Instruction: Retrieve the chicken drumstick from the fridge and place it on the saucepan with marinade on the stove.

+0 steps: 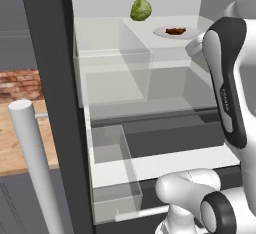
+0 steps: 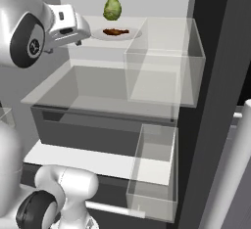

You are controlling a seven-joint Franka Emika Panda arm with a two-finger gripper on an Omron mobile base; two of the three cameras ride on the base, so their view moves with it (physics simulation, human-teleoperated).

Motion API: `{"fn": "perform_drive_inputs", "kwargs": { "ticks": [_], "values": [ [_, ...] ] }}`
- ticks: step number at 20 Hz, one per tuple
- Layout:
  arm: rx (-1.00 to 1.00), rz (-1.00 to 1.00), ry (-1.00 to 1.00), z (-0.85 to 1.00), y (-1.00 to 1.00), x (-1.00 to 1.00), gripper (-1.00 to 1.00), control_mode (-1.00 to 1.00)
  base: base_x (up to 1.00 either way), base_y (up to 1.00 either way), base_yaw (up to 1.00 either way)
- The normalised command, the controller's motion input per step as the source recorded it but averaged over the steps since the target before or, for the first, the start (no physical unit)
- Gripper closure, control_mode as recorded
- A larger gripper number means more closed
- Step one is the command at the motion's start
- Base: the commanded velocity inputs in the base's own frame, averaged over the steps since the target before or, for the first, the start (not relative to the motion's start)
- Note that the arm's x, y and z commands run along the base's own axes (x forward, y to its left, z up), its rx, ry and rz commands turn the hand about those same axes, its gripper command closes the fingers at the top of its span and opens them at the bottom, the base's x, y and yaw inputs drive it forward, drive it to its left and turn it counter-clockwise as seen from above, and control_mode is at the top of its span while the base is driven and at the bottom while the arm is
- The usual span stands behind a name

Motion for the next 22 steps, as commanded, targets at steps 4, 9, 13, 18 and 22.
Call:
{"fn": "perform_drive_inputs", "kwargs": {
  "ticks": [4, 9, 13, 18, 22],
  "values": [
    [0.00, 0.00, -0.02, 0.00, -0.01, 0.44, -1.00, -1.00, 0.00, 0.00, 0.00],
    [0.00, 0.00, 0.00, 0.00, -0.01, 0.61, -1.00, -1.00, 0.00, 0.00, 0.00],
    [0.03, 0.00, 0.00, 0.00, -0.12, 0.55, -1.00, -1.00, 0.00, 0.00, 0.00],
    [0.04, 0.00, 0.00, 0.00, -0.08, 0.50, -1.00, -1.00, 0.00, 0.00, 0.00],
    [0.02, 0.03, 0.03, 0.04, 0.00, 0.39, -1.00, -1.00, 0.00, 0.00, 0.00]
  ]
}}
